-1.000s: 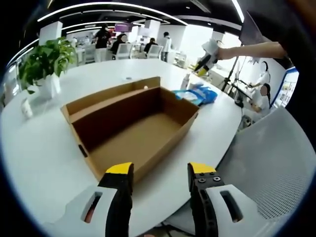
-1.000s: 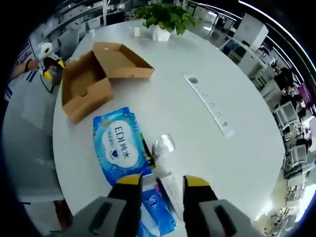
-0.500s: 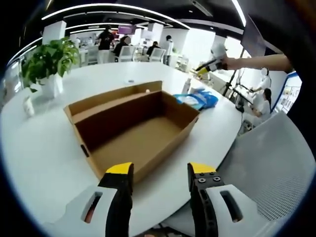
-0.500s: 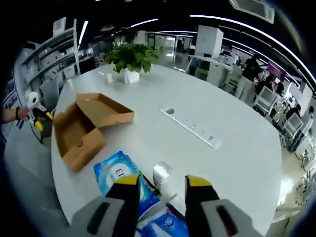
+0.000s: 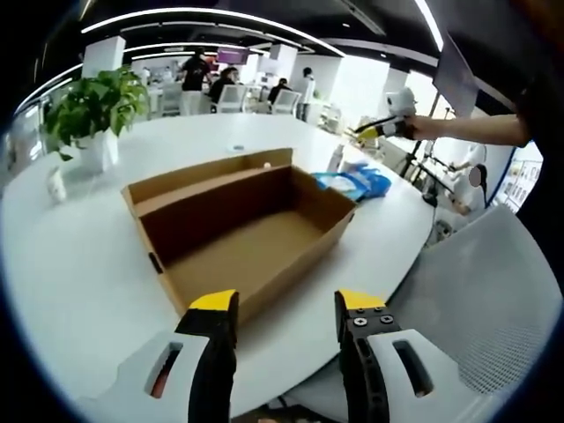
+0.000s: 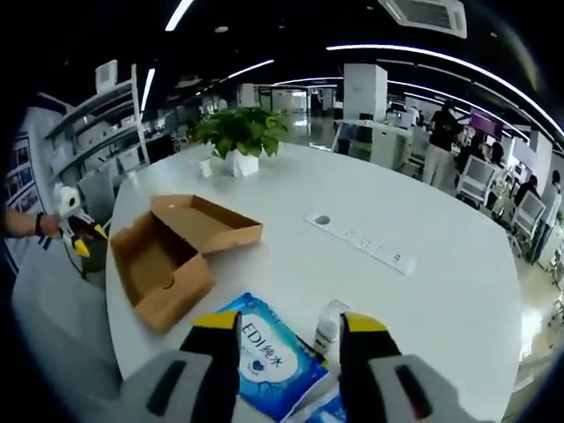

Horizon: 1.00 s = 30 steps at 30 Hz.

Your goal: Operate the shoe box by opening the lid, removing the specified soft item, and placing it in the target area until the item is outside and the box remains undamaged.

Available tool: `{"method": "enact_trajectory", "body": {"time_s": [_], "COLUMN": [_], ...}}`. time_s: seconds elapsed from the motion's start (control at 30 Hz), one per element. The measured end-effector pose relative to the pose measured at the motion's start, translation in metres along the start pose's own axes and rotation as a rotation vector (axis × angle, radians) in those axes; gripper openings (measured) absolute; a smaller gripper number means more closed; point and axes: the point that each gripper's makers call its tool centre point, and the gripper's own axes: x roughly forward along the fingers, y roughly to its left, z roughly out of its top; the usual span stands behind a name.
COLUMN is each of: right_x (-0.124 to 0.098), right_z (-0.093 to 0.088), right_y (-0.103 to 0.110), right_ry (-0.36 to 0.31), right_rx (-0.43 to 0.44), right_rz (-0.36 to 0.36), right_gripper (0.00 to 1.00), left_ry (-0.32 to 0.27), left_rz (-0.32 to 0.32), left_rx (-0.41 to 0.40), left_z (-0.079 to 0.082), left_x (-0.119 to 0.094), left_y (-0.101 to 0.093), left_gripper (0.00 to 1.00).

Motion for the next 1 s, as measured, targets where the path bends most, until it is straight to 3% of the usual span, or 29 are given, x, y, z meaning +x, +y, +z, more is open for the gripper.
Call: {"method": "enact_trajectory", "body": {"time_s": [0.13,0.5,1.0], "right_x": [0.006,0.003,0.005], "right_z": [-0.012,-0.002,0.011], "right_y": [0.016,0.049,0.102], "right_ry": [0.024,-0.104,-0.173], "right_rx": [-0.005,0.110,0.107], "right_rz": [0.027,0.072,0.132], "right_gripper": [0.49,0.54,0.58], "left_ry": [-0.018,-0.066,-0.115], "left_rz": [0.011,0.042,0.081], "left_rx": [-0.016,-0.040,-0.076], "left_z": [0.002,0.012,0.020], "left_x": [-0.002,-0.011,-0.019], "left_y": [0.002,0.013,0.027], "left_gripper": [0.44,0.45,0.45]}}
